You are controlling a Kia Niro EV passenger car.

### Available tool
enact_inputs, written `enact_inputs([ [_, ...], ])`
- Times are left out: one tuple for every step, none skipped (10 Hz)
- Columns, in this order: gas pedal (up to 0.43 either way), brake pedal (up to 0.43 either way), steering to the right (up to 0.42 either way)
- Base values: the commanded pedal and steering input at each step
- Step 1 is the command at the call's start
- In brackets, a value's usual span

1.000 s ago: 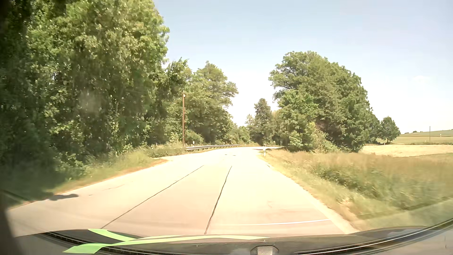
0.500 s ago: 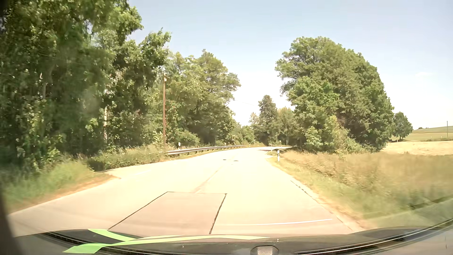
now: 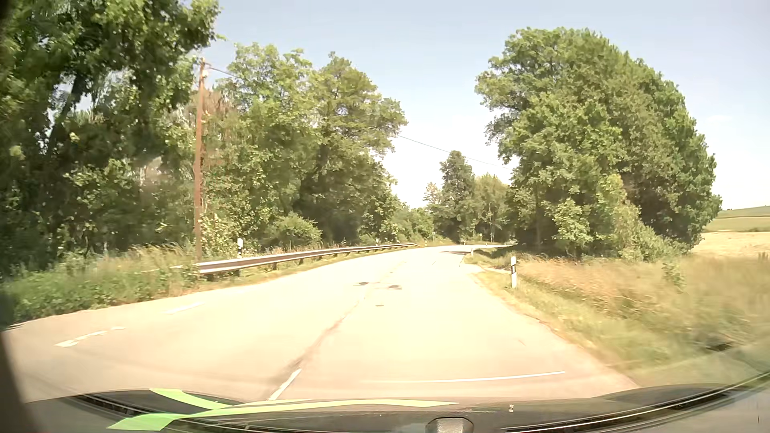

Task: Follow the waypoints while adhering to traffic rules and regulations

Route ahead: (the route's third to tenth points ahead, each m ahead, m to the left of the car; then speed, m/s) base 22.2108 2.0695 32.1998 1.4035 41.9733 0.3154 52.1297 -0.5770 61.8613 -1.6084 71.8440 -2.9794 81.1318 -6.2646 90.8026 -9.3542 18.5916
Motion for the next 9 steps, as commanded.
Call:
enact_inputs([
  [0.197,0.000,0.007],
  [0.209,0.000,0.013],
  [0.209,0.000,0.013],
  [0.209,0.000,0.013],
  [0.189,0.000,0.013],
  [0.177,0.000,0.013],
  [0.177,0.000,0.013],
  [0.177,0.000,0.013],
  [0.177,0.000,0.014],
])
